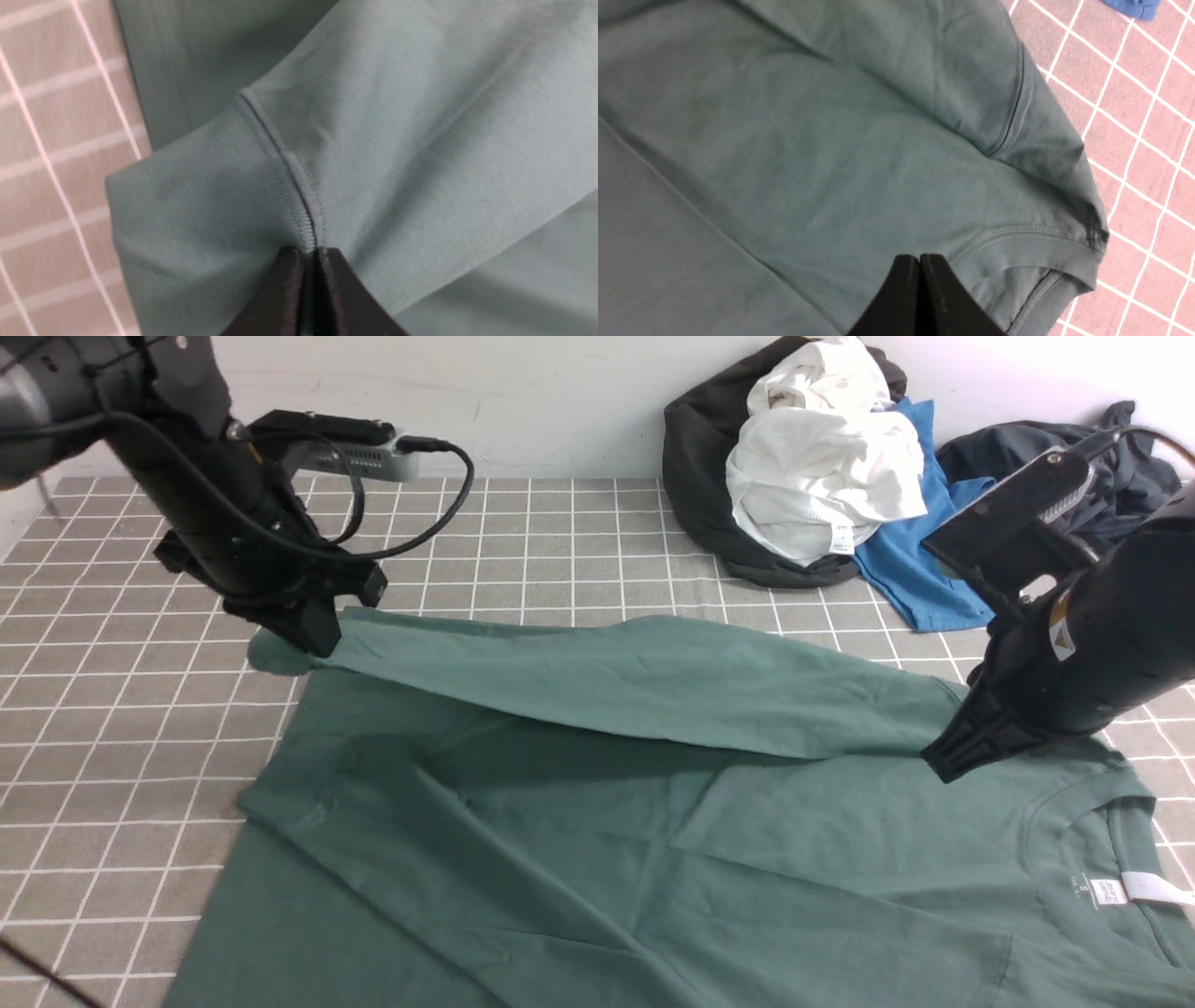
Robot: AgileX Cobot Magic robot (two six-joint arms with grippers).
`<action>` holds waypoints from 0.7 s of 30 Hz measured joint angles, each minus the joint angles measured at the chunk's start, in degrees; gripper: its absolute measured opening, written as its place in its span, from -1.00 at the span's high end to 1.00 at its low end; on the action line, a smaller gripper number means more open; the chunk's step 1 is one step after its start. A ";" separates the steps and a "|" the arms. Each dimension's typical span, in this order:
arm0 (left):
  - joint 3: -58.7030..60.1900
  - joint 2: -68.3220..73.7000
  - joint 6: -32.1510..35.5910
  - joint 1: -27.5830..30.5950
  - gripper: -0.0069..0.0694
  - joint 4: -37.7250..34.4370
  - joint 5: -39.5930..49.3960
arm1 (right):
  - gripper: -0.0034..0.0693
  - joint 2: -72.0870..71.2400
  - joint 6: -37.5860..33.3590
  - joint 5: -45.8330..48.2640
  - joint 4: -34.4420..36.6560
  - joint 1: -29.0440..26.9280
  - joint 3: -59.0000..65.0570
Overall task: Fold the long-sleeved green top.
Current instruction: Use the left arm to drag and drop the cuff onto the cuff closest to the left arm
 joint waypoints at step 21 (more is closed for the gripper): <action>37.93 -13.01 0.63 -2.19 0.41 -0.40 -18.81 | 0.93 -8.52 -19.15 15.20 31.66 0.62 0.00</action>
